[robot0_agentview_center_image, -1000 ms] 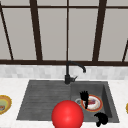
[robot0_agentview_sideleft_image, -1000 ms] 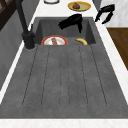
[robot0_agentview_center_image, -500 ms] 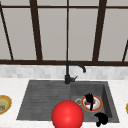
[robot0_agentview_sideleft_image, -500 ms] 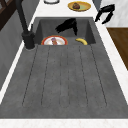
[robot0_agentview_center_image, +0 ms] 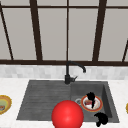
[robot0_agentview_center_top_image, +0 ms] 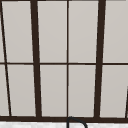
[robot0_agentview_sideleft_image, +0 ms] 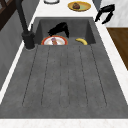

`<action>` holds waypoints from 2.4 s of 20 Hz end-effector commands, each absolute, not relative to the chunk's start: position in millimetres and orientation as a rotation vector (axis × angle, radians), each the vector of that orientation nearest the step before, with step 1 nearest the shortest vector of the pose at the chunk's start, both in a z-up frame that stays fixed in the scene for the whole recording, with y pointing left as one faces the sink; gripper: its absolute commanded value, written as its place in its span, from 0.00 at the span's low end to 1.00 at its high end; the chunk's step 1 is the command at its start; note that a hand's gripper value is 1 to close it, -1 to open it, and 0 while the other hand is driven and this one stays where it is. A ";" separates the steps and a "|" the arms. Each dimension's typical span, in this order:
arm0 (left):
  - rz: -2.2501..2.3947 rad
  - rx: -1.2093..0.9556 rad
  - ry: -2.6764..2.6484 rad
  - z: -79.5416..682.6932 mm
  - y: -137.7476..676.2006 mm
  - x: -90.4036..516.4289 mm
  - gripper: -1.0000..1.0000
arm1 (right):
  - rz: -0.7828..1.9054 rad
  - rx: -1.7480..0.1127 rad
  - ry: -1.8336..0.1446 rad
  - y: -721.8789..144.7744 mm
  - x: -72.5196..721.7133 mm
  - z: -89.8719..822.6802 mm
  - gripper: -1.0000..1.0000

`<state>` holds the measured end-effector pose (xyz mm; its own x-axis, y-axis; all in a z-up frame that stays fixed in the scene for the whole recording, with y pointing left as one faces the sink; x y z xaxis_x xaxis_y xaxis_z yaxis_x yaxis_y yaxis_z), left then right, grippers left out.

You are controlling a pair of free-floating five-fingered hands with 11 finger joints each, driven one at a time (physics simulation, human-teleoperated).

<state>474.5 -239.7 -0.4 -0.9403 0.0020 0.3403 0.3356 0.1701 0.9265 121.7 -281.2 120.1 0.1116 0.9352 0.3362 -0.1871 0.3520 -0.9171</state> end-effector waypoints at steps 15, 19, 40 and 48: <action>-1.799 -0.463 -2.158 -103.1 -266.0 555.7 0.00 | 0.985 -0.840 -1.152 -281.2 121.7 120.1 0.50; -1.794 -0.478 -2.157 -97.1 -263.8 557.7 0.00 | 0.985 -0.840 -1.152 -281.2 121.7 120.1 0.50; -1.729 -0.438 -2.114 -51.0 -251.6 511.4 0.00 | 0.985 -0.840 -1.152 -281.2 121.7 120.1 0.50; -1.684 -0.601 -2.052 -64.9 -221.1 533.9 1.00 | 0.985 -0.840 -1.152 -281.2 121.7 120.1 0.50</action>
<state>526.4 -232.5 -57.7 -0.8714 0.0537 0.4875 0.4894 0.1601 0.8572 121.7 -281.2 120.1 0.1116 0.9352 0.3362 -0.1871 0.3520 -0.9171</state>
